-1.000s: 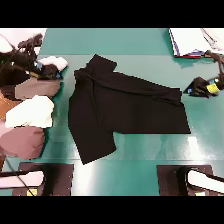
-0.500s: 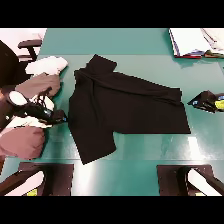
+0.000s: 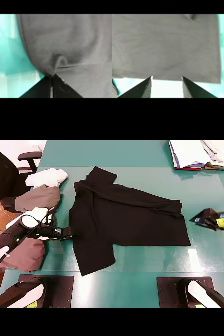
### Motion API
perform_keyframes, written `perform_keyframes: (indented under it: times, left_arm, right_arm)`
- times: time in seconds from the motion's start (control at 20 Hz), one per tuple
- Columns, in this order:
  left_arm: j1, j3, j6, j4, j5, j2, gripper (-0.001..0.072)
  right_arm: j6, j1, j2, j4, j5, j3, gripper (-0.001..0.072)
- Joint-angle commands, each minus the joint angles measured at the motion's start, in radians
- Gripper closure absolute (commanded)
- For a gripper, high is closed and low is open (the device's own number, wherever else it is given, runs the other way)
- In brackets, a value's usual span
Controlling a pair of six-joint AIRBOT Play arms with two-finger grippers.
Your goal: Fold the shirts.
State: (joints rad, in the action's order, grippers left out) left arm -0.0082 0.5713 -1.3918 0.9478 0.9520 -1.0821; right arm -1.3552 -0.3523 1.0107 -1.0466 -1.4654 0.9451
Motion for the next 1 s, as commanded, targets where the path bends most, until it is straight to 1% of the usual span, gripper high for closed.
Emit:
perform_keyframes:
  times: [0.0, 0.05, 0.15, 0.25, 0.35, 0.4, 0.45, 0.6, 0.65, 0.7, 0.8, 0.9, 0.95]
  left_arm:
    - [-0.010, 0.036, -0.013, -0.006, 0.005, 0.005, 0.0686]
    - [-0.010, 0.062, -0.011, -0.006, 0.019, 0.005, 0.0686]
    - [-0.010, 0.109, 0.013, -0.006, 0.040, 0.005, 0.0686]
    - [-0.010, 0.144, 0.012, -0.007, 0.040, 0.005, 0.0685]
    - [-0.010, 0.154, 0.012, -0.016, 0.035, 0.005, 0.0686]
    - [-0.010, 0.154, 0.012, -0.015, 0.037, 0.005, 0.0685]
    - [-0.010, 0.154, 0.012, -0.016, 0.037, 0.005, 0.0686]
    - [-0.010, 0.154, 0.012, -0.016, 0.037, 0.005, 0.0685]
    - [-0.010, 0.154, 0.011, -0.016, 0.037, 0.005, 0.0685]
    - [-0.010, 0.154, 0.011, -0.016, 0.037, 0.005, 0.0686]
    - [-0.010, 0.162, 0.011, -0.016, 0.047, 0.005, 0.0686]
    - [-0.010, 0.197, 0.011, -0.013, 0.072, 0.029, 0.0686]
    - [-0.010, 0.230, 0.010, -0.009, 0.083, 0.060, 0.0687]
  right_arm:
    - [0.015, -0.150, -0.001, -0.031, -0.009, -0.125, 0.0284]
    - [0.015, -0.204, -0.001, -0.073, -0.008, -0.167, 0.0273]
    - [0.015, -0.312, 0.000, -0.143, -0.005, -0.254, 0.0206]
    - [0.015, -0.379, 0.016, -0.126, 0.028, -0.330, 0.0207]
    - [0.021, -0.384, 0.064, -0.093, 0.087, -0.387, 0.0213]
    - [0.035, -0.373, 0.093, -0.049, 0.117, -0.399, 0.0218]
    - [0.043, -0.352, 0.122, -0.006, 0.152, -0.403, 0.0256]
    - [0.045, -0.253, 0.190, 0.101, 0.283, -0.402, 0.0265]
    - [0.045, -0.215, 0.204, 0.123, 0.326, -0.402, 0.0315]
    - [0.045, -0.184, 0.211, 0.132, 0.359, -0.402, 0.0453]
    - [0.045, -0.127, 0.196, 0.138, 0.397, -0.402, 0.0693]
    - [0.057, -0.089, 0.132, 0.135, 0.406, -0.390, 0.0697]
    - [0.067, -0.076, 0.092, 0.135, 0.387, -0.362, 0.0697]
